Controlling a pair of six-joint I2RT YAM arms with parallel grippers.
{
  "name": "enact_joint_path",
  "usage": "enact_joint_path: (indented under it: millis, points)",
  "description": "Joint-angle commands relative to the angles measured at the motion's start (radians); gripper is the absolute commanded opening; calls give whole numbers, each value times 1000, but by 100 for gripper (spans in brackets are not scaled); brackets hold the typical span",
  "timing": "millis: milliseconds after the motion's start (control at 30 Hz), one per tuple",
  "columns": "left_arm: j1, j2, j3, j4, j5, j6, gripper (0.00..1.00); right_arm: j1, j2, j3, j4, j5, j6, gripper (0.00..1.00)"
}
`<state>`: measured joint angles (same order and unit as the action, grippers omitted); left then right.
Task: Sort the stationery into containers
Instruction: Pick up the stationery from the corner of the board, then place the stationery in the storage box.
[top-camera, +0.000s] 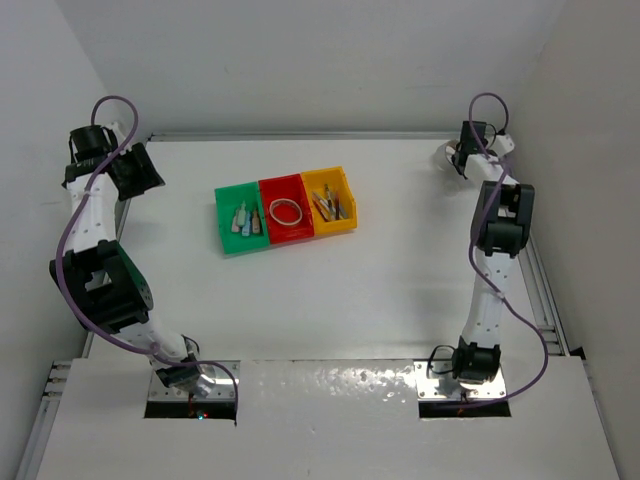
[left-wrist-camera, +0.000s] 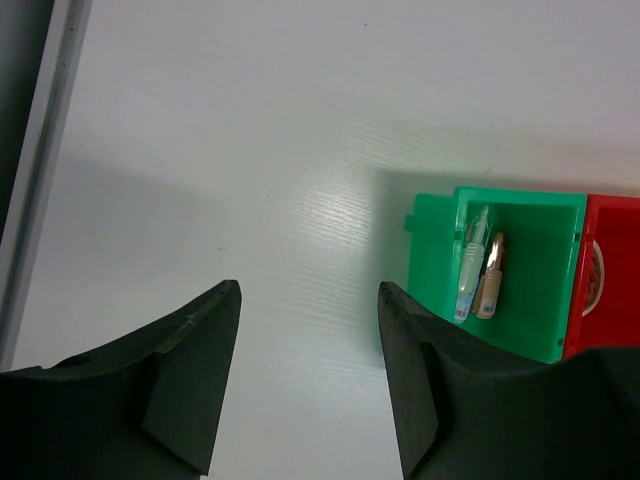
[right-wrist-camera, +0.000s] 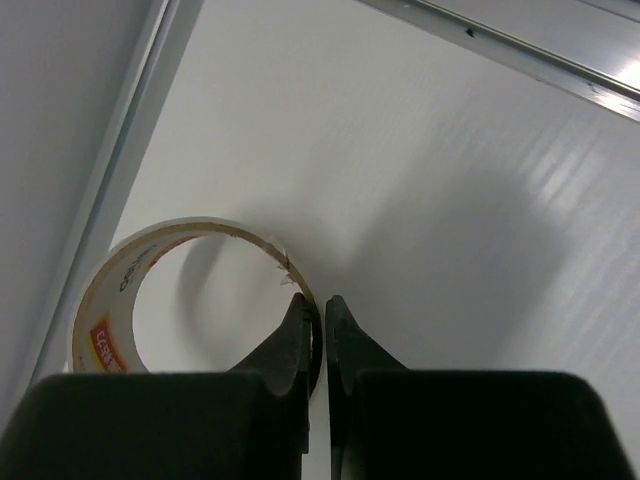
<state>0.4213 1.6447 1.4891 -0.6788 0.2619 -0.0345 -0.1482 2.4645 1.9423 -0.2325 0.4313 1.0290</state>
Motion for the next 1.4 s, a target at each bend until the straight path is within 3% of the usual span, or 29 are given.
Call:
enact_joint_path:
  millis: [0,167,300,367,500,533,567,633,733,933,1367]
  points:
    - [13,-20,-4,27,-1,-1,55,4,-110,-101,34,30,5,0]
    - [13,-16,-4,36,22,-10,55,44,-293,-232,151,103,-84,0]
    - [8,-17,0,39,39,-19,55,139,-409,-296,255,153,-207,0]
    - [4,-25,2,41,40,-13,55,243,-484,-350,330,167,-300,0]
    - [-6,-37,-1,38,43,-8,55,390,-564,-392,459,-4,-616,0]
    - [-6,-40,-1,39,49,-7,55,453,-562,-367,426,-75,-674,0]
    - [-6,-40,-6,44,53,-10,55,482,-530,-282,374,-238,-775,0]
    - [-7,-39,-6,48,60,-16,55,565,-477,-176,152,-395,-861,0]
    - [-16,-39,-4,53,66,-21,55,681,-369,-27,-17,-427,-969,0]
    - [-35,-55,-27,55,74,-15,55,786,-302,-16,2,-359,-954,0]
    - [-46,-66,-46,65,88,-24,55,845,-248,-92,74,-296,-923,0]
